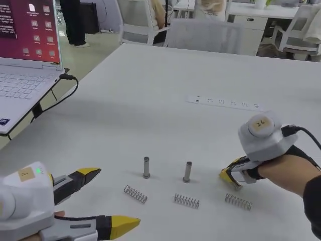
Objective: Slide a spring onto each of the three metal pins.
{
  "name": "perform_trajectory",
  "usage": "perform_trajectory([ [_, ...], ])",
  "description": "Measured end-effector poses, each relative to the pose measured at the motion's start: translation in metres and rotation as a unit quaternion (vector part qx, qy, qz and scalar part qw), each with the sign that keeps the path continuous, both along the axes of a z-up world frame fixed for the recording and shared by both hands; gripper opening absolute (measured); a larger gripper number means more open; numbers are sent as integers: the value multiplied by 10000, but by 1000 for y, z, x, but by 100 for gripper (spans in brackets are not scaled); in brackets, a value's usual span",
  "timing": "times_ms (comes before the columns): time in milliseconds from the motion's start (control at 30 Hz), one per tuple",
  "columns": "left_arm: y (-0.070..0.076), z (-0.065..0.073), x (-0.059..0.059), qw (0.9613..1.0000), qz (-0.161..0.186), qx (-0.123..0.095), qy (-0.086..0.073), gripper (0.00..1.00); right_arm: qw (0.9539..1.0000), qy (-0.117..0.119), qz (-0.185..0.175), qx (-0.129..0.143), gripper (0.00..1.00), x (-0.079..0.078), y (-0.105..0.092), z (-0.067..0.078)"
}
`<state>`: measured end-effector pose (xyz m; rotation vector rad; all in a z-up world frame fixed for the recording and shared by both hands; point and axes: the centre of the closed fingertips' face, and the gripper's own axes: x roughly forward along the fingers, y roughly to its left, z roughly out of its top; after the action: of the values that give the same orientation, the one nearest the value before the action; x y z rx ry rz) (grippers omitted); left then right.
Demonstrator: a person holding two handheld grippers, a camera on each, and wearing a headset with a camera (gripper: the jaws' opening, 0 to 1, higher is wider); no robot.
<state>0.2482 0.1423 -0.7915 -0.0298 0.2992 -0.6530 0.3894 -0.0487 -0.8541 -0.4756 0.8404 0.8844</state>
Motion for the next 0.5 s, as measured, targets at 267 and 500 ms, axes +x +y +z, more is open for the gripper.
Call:
perform_trajectory([
  [267,0,0,-1,10000,11,11,4,88,10000,33,-61,-62,11,1,0,-3],
  [500,0,0,-1,10000,17,-2,-2,88,9998,92,-148,-66,8,0,1,-3],
])
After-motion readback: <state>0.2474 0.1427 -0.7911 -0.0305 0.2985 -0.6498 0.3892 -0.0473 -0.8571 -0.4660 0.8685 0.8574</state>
